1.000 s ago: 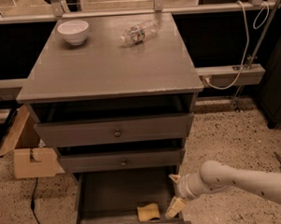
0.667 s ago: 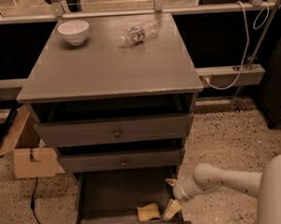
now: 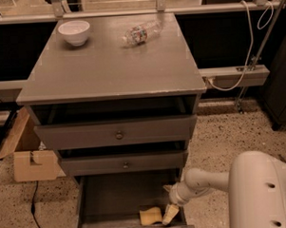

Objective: Pick sponge from bottom drawer and place on counter

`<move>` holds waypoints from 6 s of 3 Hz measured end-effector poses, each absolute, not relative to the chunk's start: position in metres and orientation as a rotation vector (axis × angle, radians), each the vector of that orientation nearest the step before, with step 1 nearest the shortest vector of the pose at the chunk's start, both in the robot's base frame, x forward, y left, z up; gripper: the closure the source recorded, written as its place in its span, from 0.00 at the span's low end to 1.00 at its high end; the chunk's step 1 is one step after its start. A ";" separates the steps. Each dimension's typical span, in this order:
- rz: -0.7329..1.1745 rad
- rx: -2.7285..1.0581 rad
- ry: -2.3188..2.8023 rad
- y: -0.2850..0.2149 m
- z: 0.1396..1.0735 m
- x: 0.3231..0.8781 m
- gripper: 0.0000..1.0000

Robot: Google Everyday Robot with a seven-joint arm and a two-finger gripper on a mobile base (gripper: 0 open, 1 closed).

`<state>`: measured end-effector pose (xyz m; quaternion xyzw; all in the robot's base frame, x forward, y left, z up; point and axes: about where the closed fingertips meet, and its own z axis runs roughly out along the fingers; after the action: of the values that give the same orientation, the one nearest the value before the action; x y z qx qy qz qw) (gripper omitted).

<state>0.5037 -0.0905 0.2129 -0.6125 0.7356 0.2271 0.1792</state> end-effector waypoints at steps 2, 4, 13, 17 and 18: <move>0.615 -1.745 2.039 -0.077 0.178 0.525 0.00; 0.627 -1.791 1.969 -0.060 0.152 0.533 0.00; 0.613 -1.786 1.635 -0.036 0.237 0.511 1.00; 0.612 -1.696 1.485 -0.087 0.423 0.483 1.00; 0.555 -1.681 1.457 -0.095 0.504 0.478 1.00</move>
Offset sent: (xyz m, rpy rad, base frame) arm 0.0392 0.0184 -0.0485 0.0152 -0.0724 0.0240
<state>0.4780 -0.0948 0.5037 -0.6682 0.5792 0.2204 0.4117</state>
